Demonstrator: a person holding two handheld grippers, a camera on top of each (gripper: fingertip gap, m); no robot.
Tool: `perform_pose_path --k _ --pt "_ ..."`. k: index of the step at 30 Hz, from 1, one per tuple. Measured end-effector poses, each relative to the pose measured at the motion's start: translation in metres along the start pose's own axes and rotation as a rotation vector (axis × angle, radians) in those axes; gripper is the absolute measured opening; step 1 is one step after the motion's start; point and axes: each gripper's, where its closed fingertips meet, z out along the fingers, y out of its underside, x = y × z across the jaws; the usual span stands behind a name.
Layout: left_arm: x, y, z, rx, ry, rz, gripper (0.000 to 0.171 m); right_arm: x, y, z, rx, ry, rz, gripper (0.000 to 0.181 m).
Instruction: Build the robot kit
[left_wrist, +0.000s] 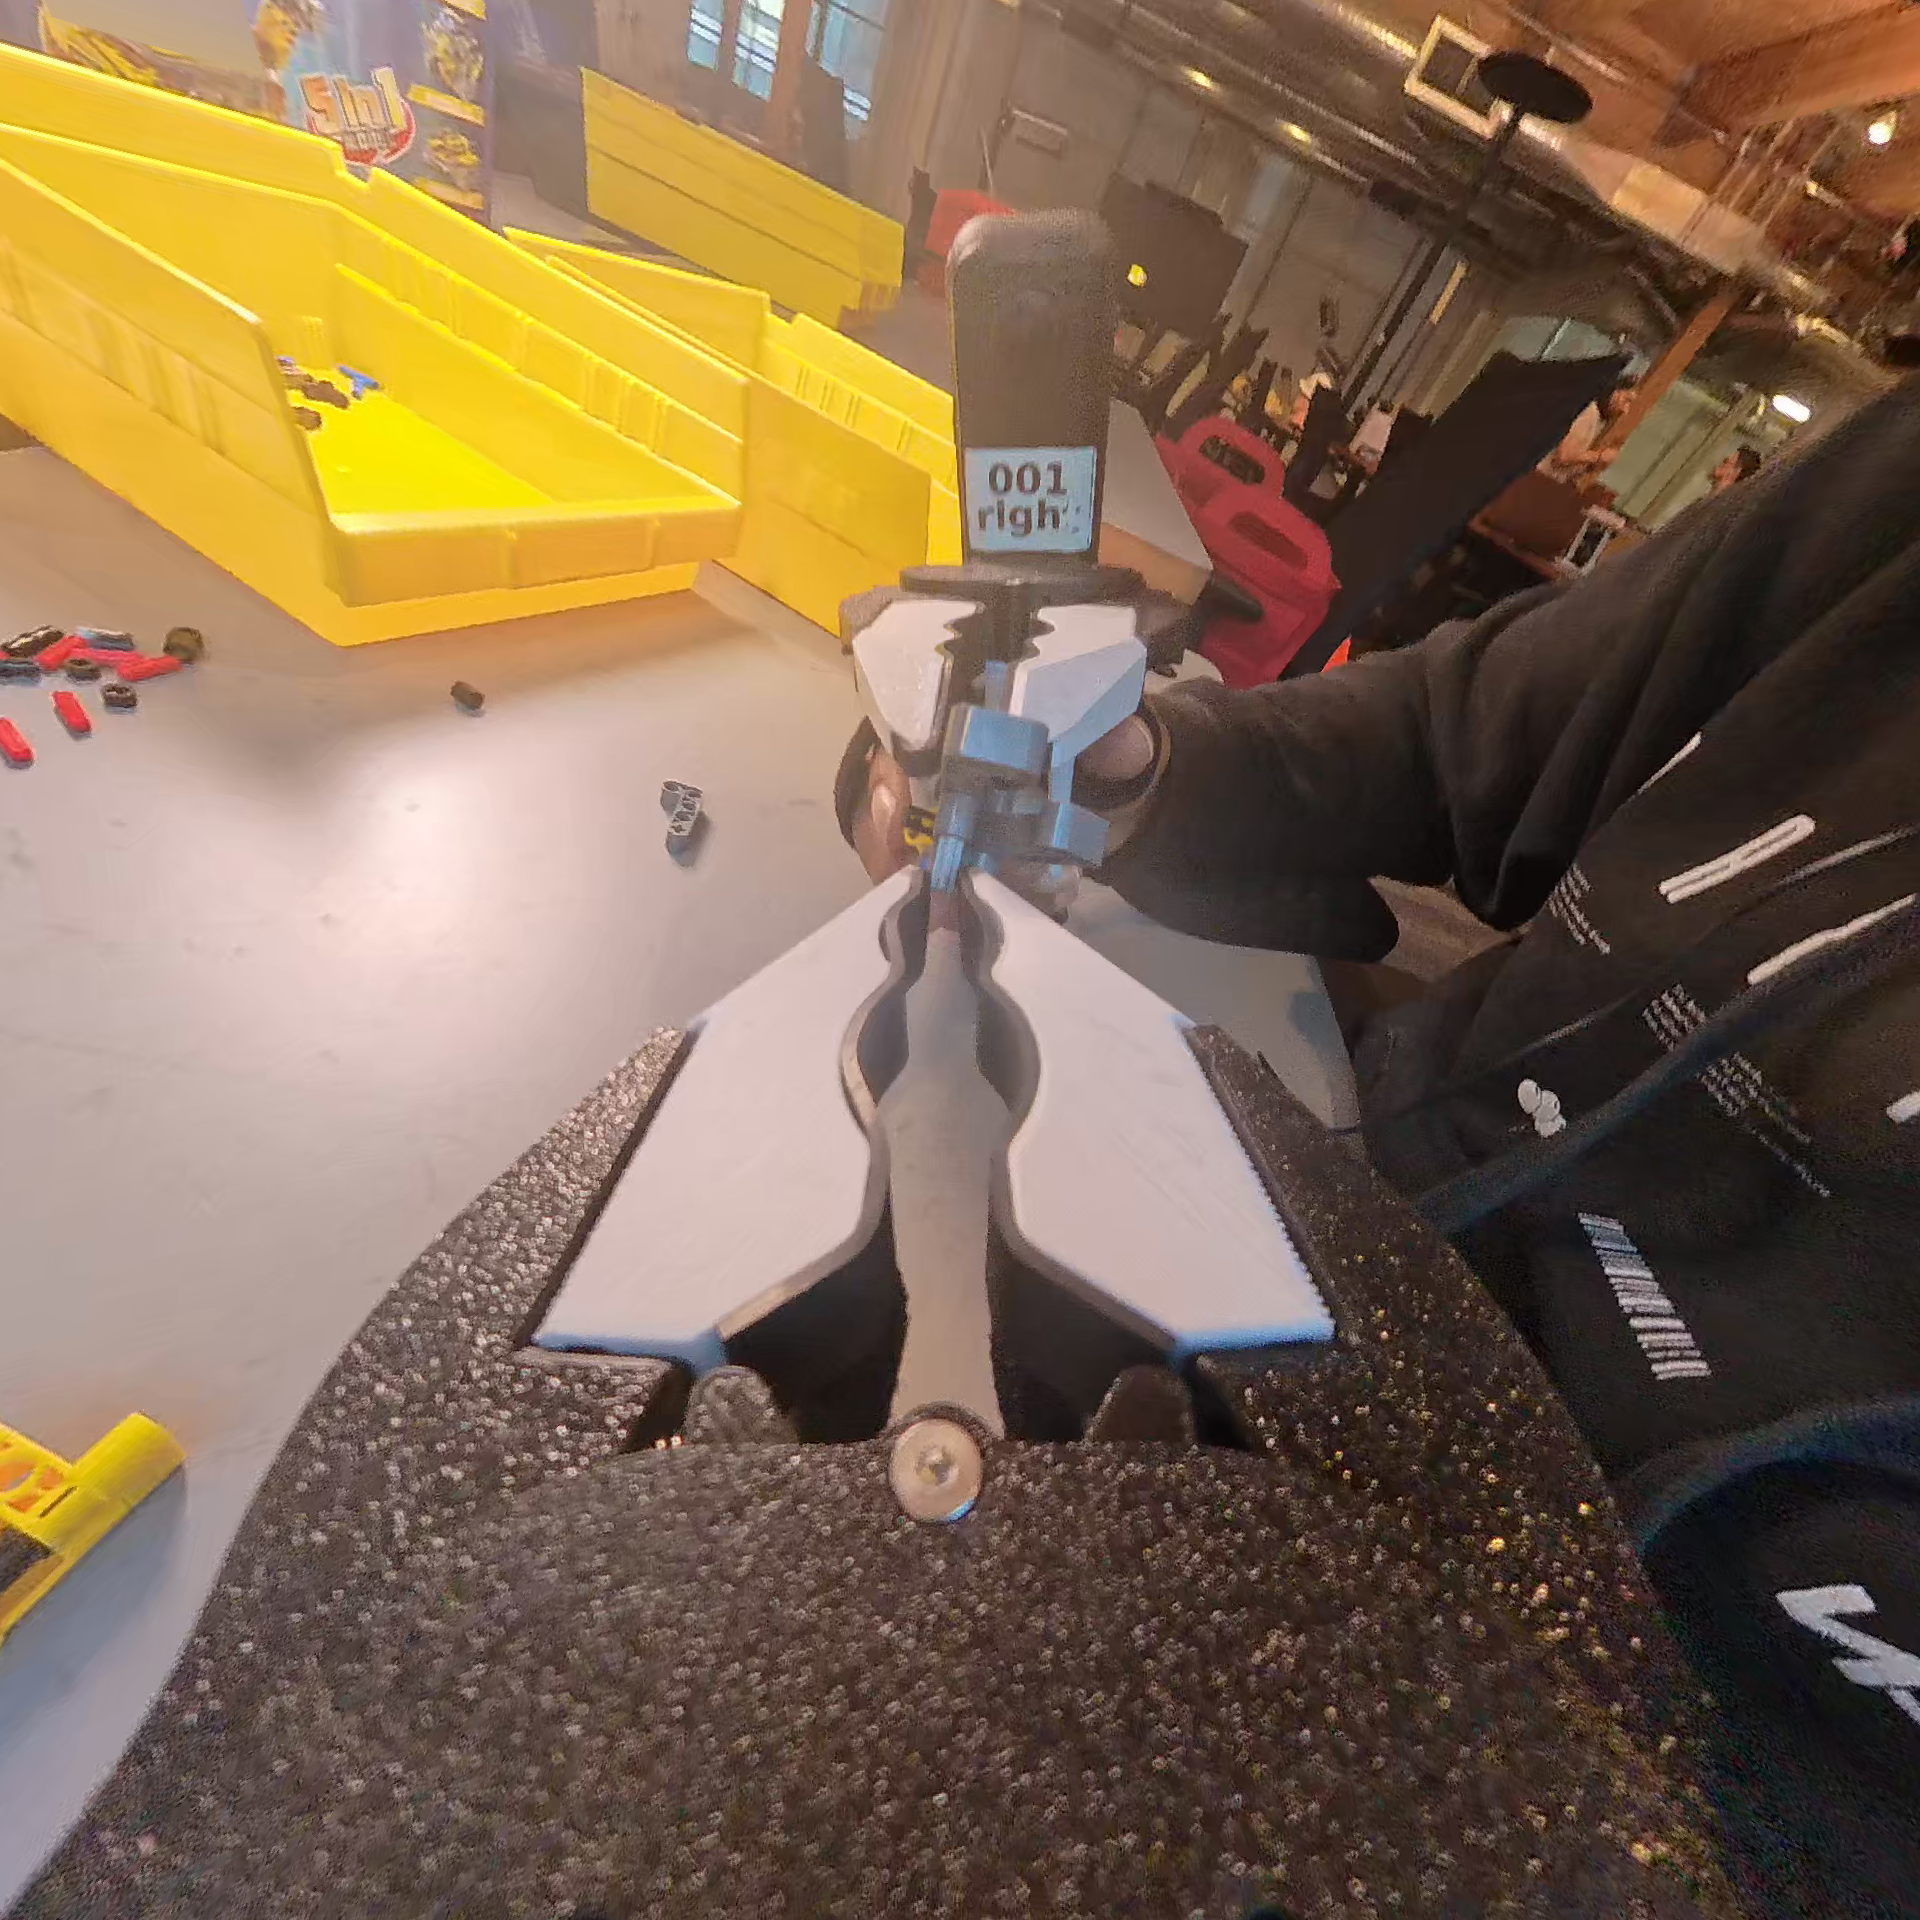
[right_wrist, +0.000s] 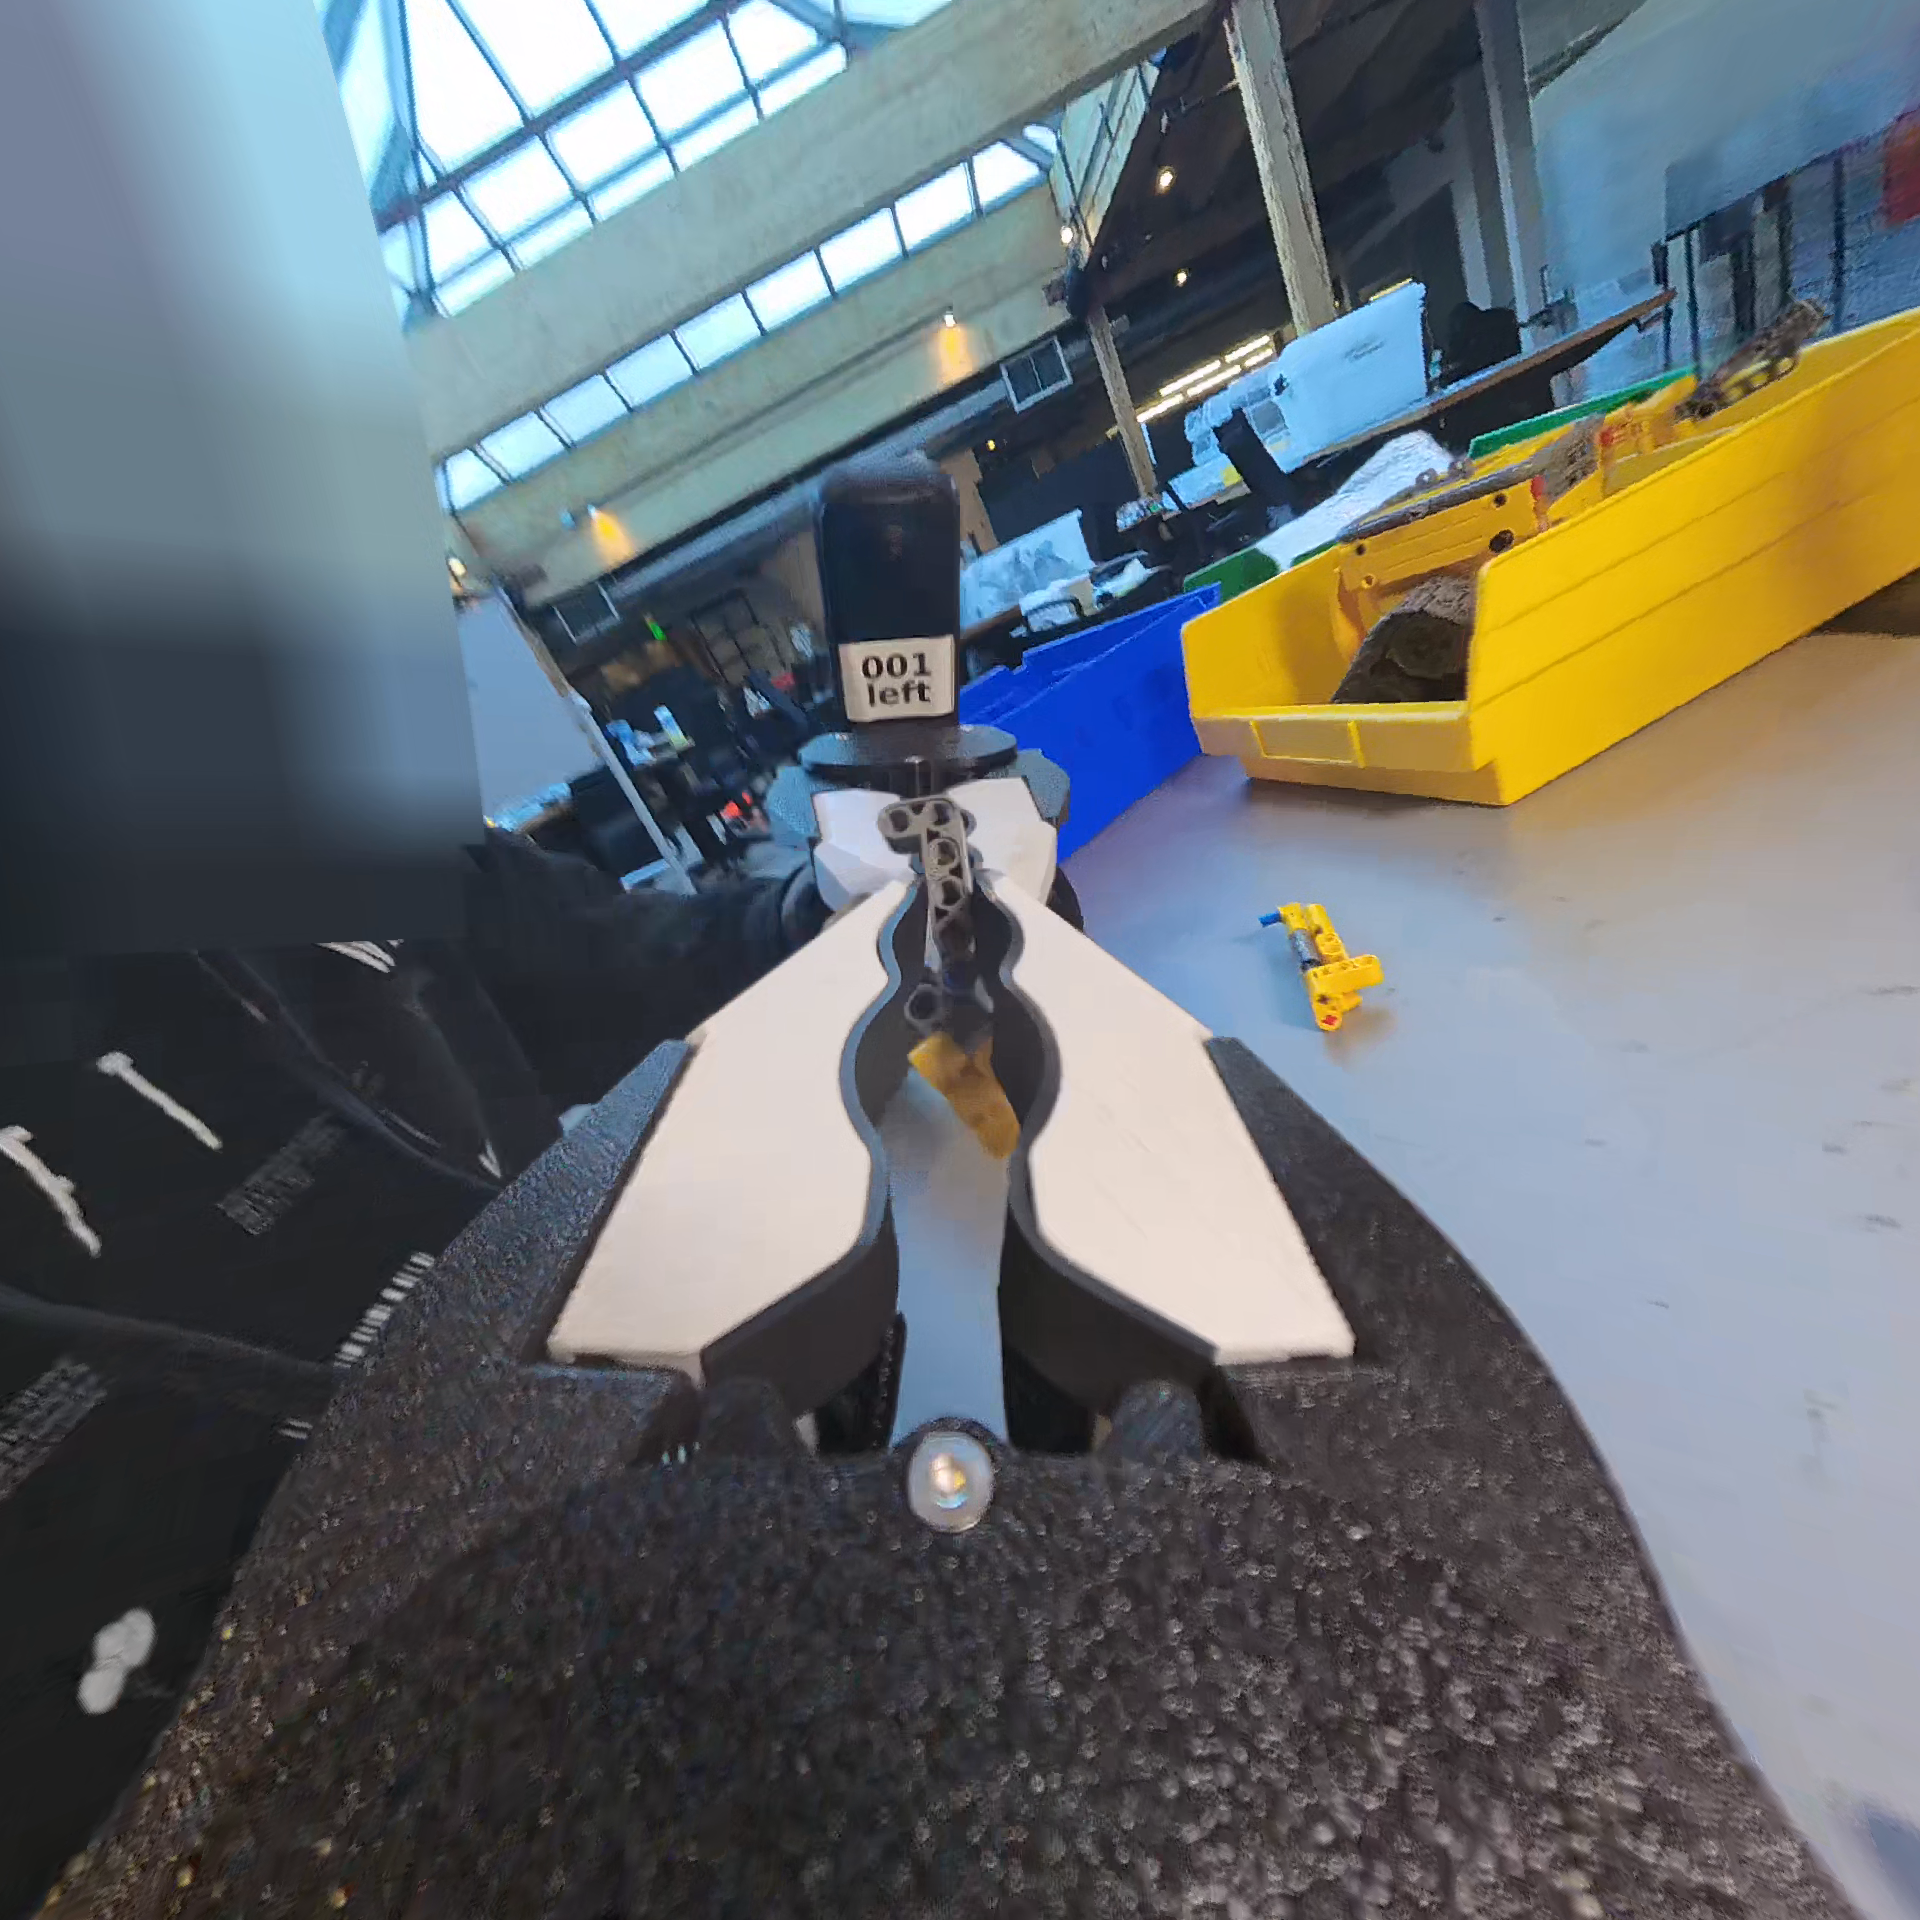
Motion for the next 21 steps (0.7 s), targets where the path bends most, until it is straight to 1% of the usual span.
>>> perform_pose_path --k 2,4,8,11,14,18,21 --pt "0.004 0.003 0.002 -0.009 0.014 0.041 0.004 -0.005 0.004 0.003 -0.051 0.018 -0.089 0.012" --pt "0.005 0.001 0.001 0.008 0.020 0.068 0.004 -0.011 0.004 0.005 -0.078 0.013 -0.141 0.023" --pt "0.008 -0.001 0.001 0.041 0.051 0.078 0.003 -0.018 0.003 0.002 -0.117 0.025 -0.250 0.026" --pt "0.011 0.000 0.002 0.045 0.071 0.093 0.003 -0.020 0.001 -0.002 -0.116 0.025 -0.256 0.026" --pt "0.013 -0.001 0.002 0.052 0.081 0.104 0.003 -0.017 0.000 -0.008 -0.134 0.032 -0.269 0.017" --pt "0.014 0.003 0.002 0.028 0.087 0.116 0.003 -0.014 0.006 -0.012 -0.191 0.047 -0.299 0.007" --pt "0.013 0.009 0.003 -0.022 0.077 0.140 0.003 -0.015 0.011 -0.013 -0.232 0.041 -0.308 0.008"
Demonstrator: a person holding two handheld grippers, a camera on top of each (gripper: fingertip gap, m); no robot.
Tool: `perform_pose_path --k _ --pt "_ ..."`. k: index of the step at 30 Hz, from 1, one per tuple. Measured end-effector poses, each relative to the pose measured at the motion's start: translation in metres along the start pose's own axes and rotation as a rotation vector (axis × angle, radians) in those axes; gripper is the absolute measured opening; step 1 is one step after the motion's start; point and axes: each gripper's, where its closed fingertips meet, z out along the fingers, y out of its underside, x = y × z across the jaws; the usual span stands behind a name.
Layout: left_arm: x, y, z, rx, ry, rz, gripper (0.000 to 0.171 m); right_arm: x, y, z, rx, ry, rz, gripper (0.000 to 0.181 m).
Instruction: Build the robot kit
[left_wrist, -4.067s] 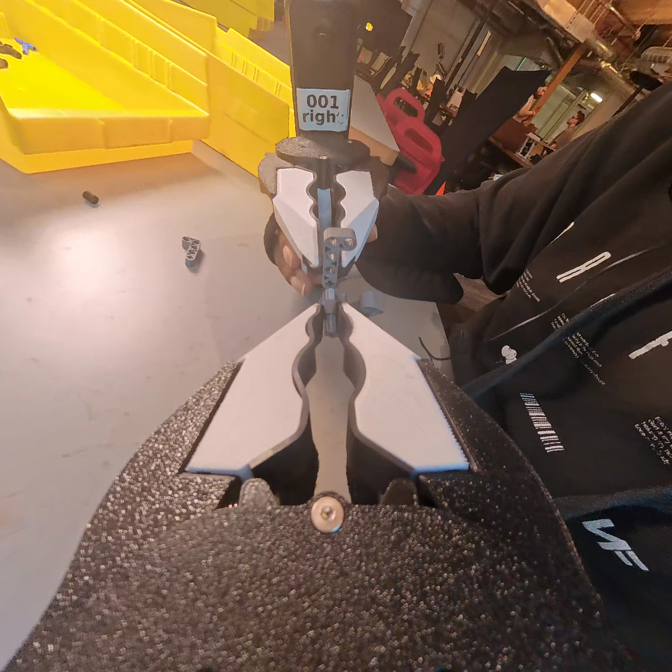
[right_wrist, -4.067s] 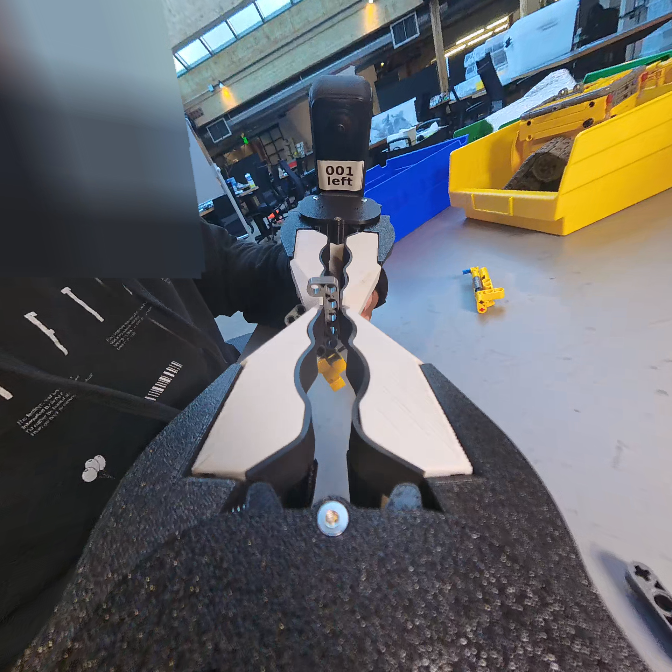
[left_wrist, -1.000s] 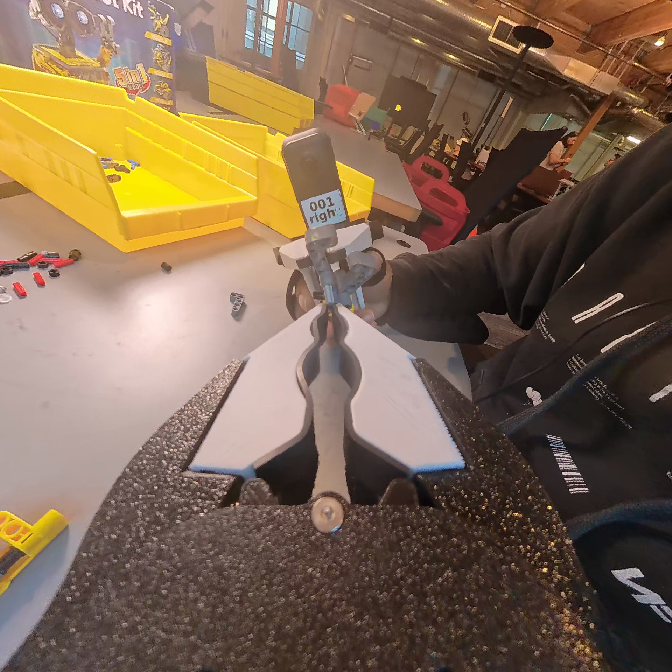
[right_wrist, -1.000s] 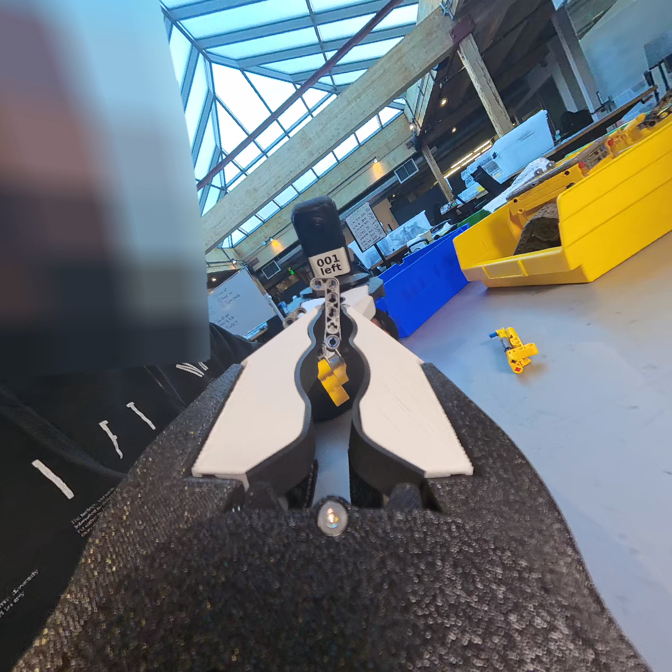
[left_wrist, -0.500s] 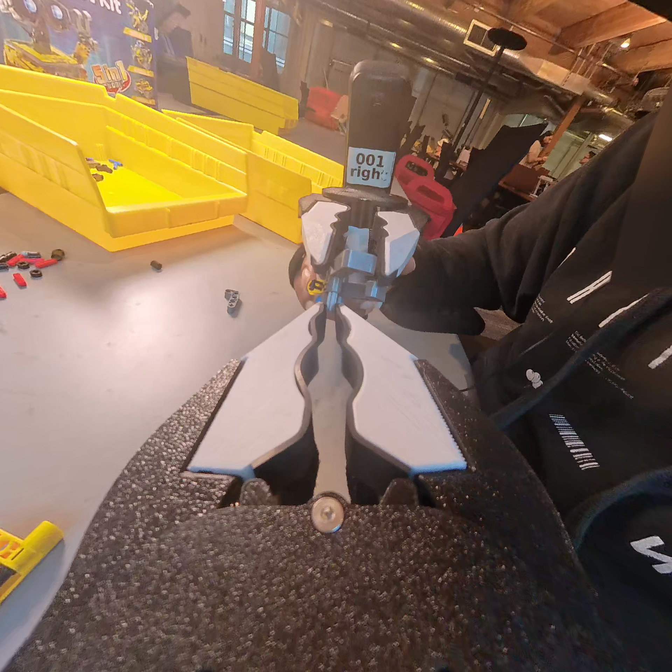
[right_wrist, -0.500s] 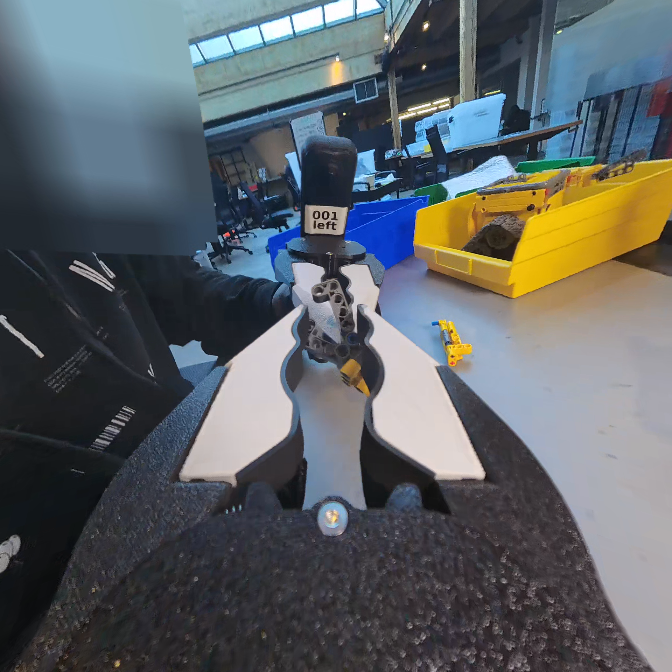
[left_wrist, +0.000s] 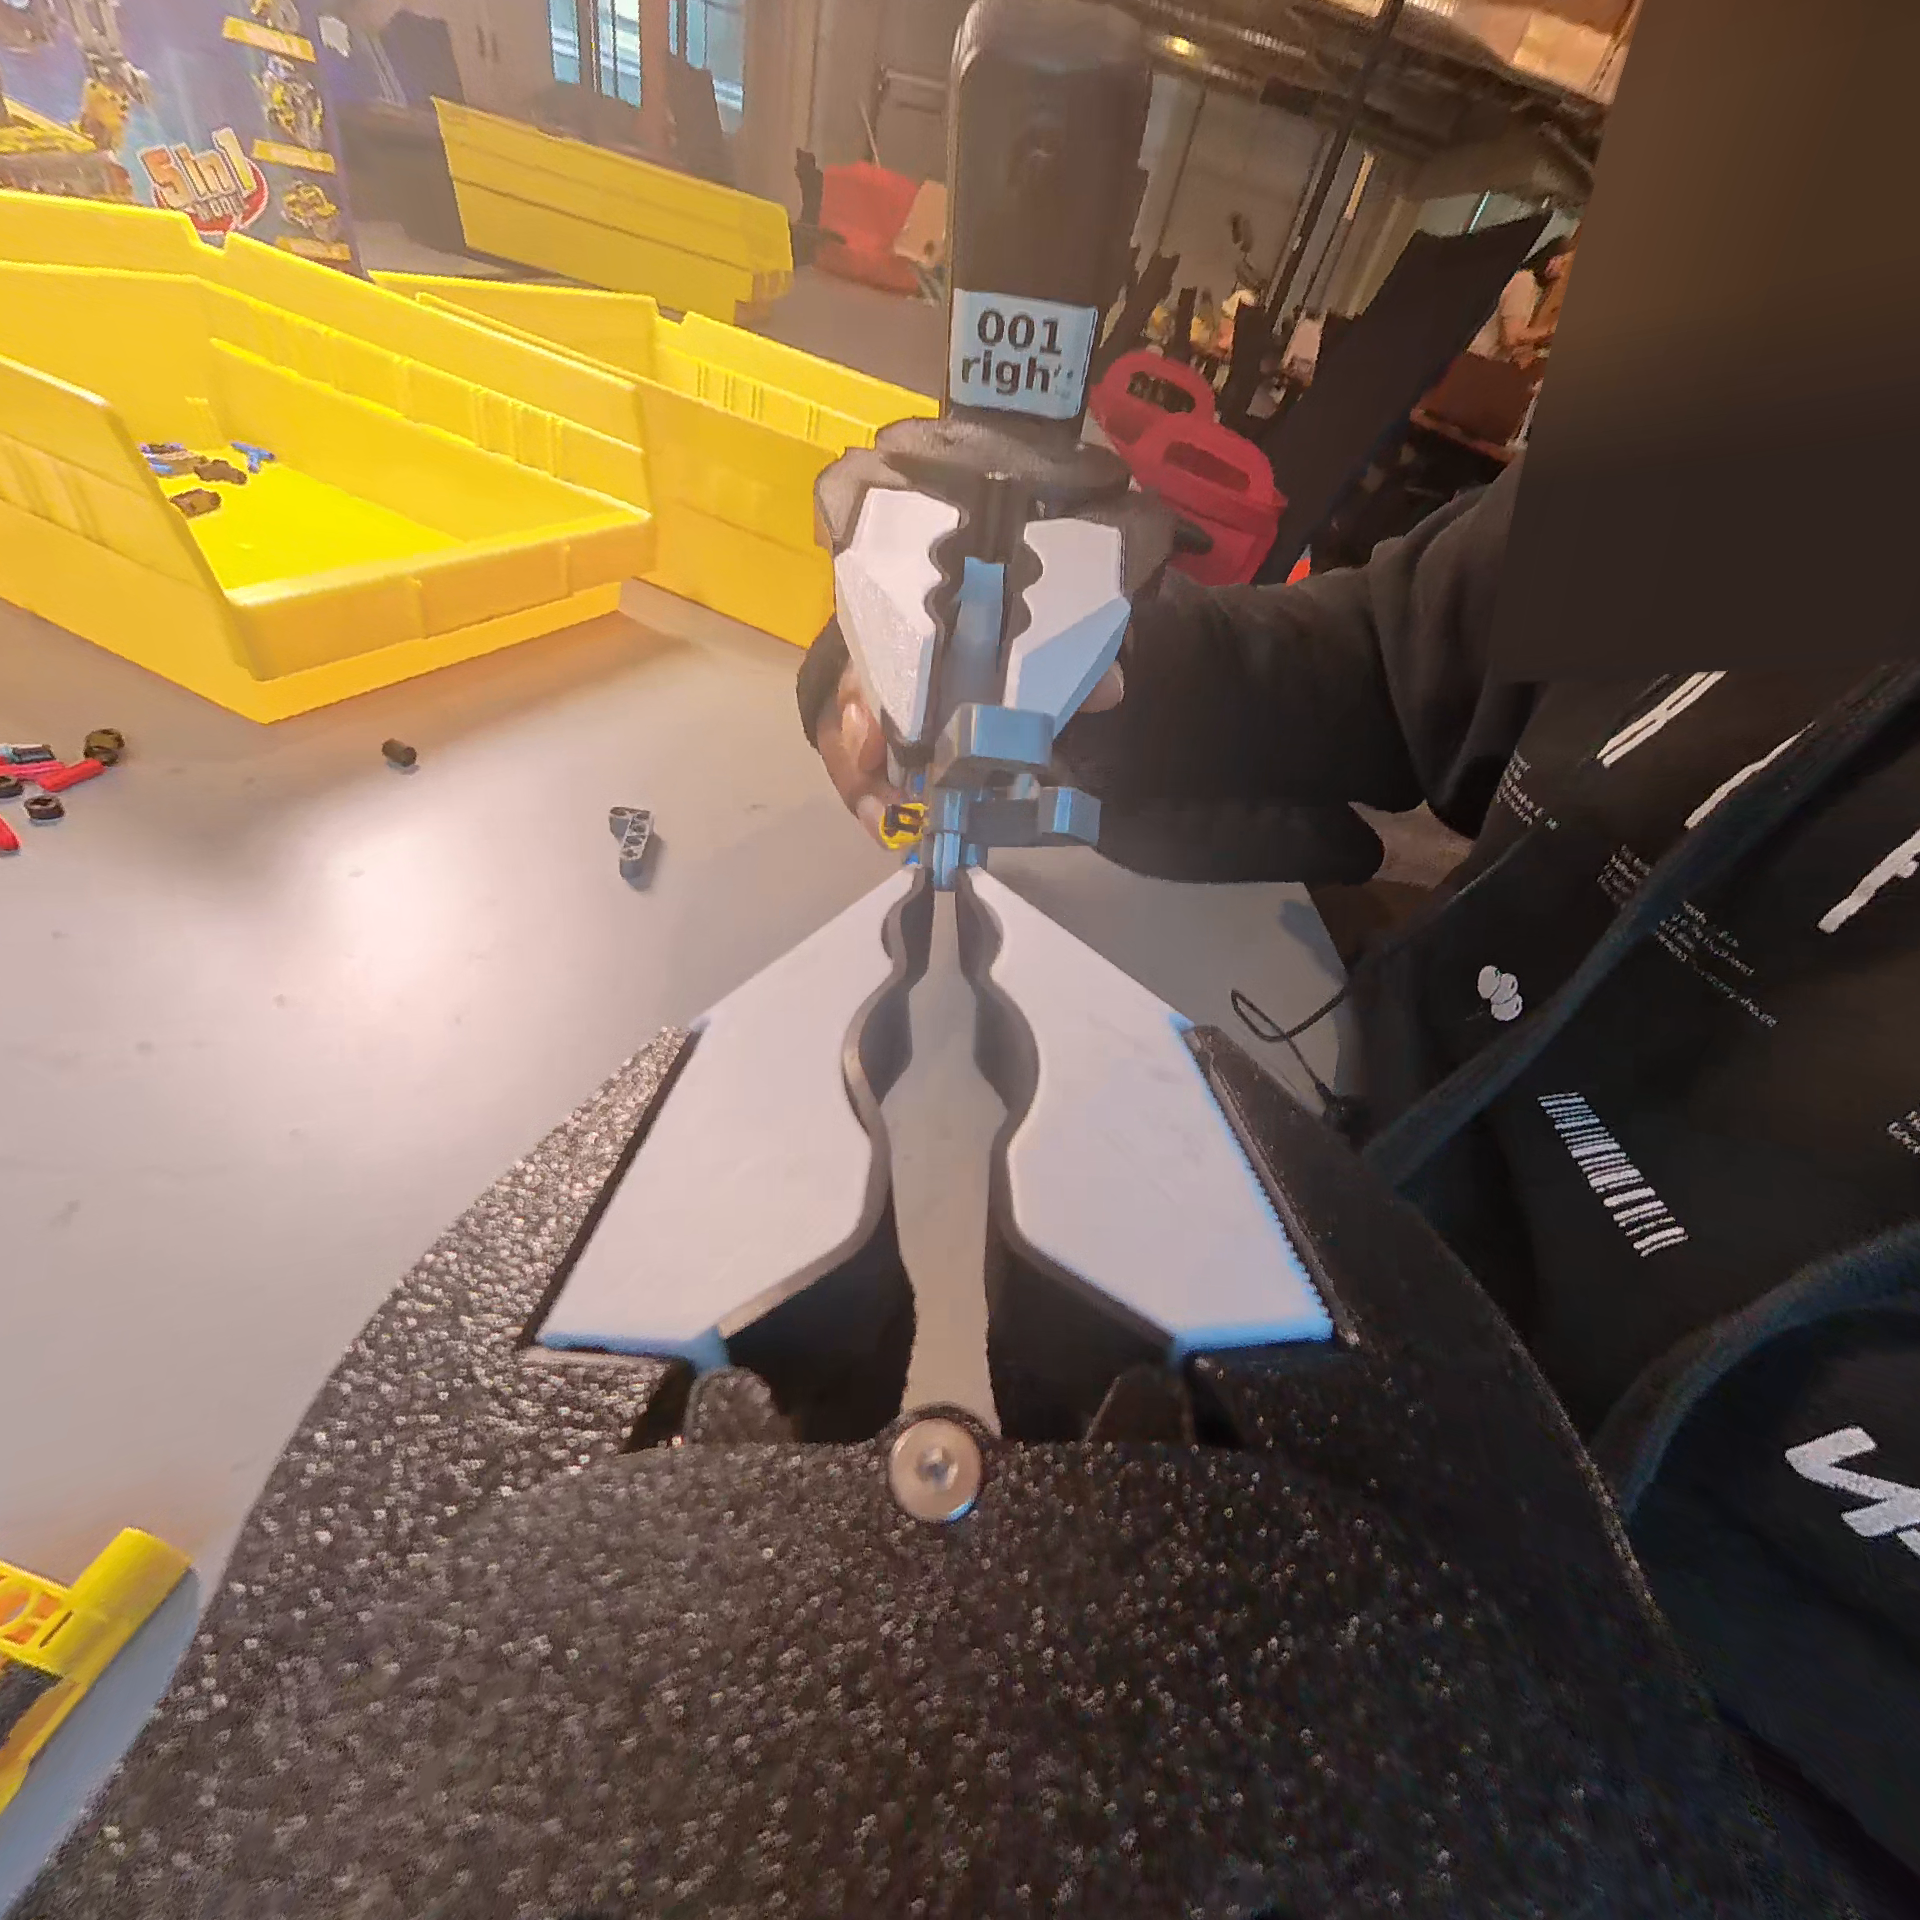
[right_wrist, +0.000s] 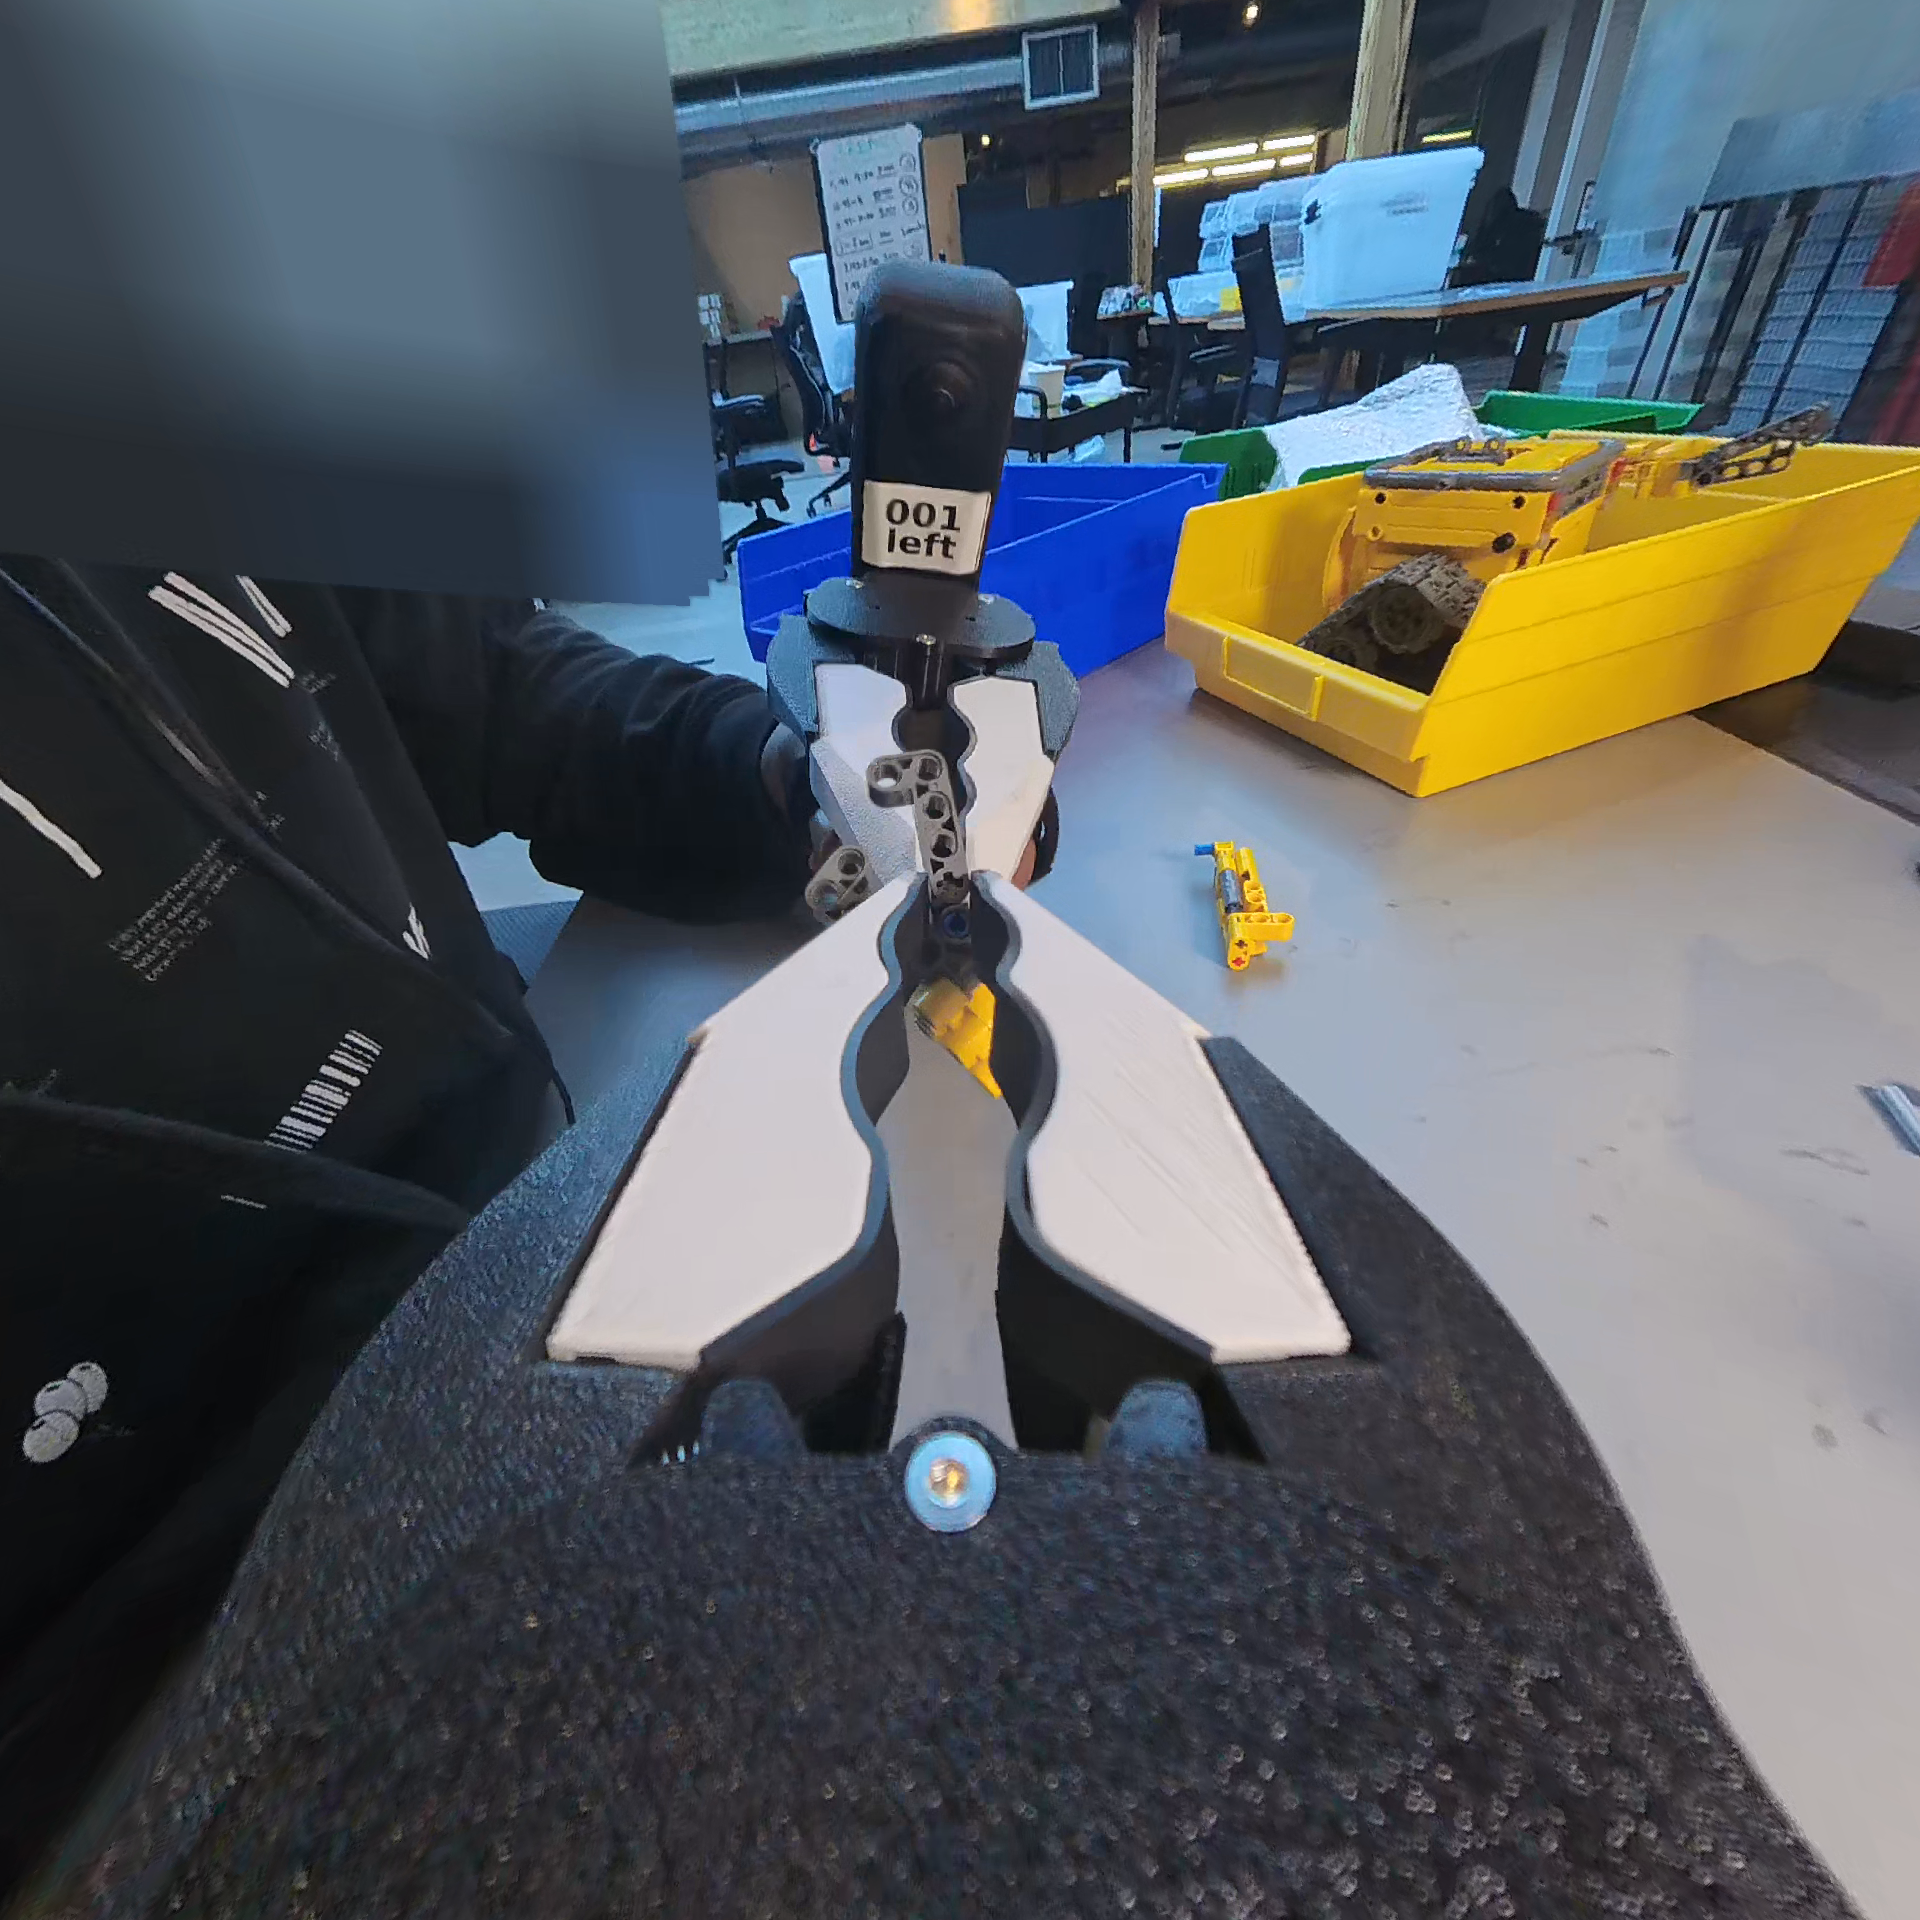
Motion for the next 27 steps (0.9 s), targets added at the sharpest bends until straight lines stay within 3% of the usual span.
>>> perform_pose_path --k 11,27 --pt "-0.004 0.037 0.005 -0.221 -0.042 0.085 0.002 -0.004 0.040 0.005 -0.258 0.006 -0.173 0.007" --pt "-0.011 0.053 0.010 -0.324 -0.106 0.150 0.000 -0.001 0.060 0.007 -0.342 0.020 -0.211 0.007"
